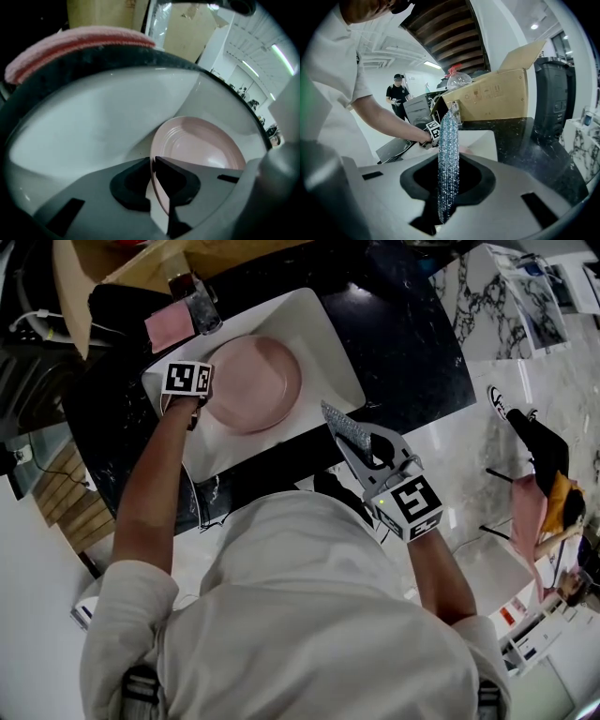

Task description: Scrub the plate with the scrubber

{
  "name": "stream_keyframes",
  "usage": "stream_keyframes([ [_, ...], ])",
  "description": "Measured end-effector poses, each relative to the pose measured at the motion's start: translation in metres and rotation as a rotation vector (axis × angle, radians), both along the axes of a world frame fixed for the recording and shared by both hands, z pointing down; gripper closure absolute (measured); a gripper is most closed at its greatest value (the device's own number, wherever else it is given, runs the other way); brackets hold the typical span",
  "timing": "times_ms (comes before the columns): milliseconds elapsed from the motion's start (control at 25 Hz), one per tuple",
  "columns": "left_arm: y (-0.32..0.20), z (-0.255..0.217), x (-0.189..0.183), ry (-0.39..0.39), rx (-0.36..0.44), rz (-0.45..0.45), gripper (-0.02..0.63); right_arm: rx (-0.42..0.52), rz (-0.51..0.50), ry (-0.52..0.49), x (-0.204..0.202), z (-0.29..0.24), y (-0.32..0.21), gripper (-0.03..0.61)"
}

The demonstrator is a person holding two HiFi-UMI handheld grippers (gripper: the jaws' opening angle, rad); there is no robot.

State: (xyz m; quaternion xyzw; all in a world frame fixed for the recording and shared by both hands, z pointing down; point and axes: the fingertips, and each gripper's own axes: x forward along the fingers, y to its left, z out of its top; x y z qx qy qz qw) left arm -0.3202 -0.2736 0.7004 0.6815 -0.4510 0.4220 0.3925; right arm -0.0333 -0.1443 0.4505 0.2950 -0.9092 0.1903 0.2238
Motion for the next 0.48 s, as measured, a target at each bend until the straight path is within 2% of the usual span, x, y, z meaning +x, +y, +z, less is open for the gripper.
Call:
stream_keyframes([
  [280,0.006,-0.038,-0.002,0.085,0.091,-0.15,0.604,0.027,-0.029,-0.016,0.01,-0.005,0.001,0.502],
  [480,0.015,-0.07,-0.004,0.058,0.175,-0.21,0.604,0.055,-0.057,-0.034,0.02,-0.013,0.006,0.503],
])
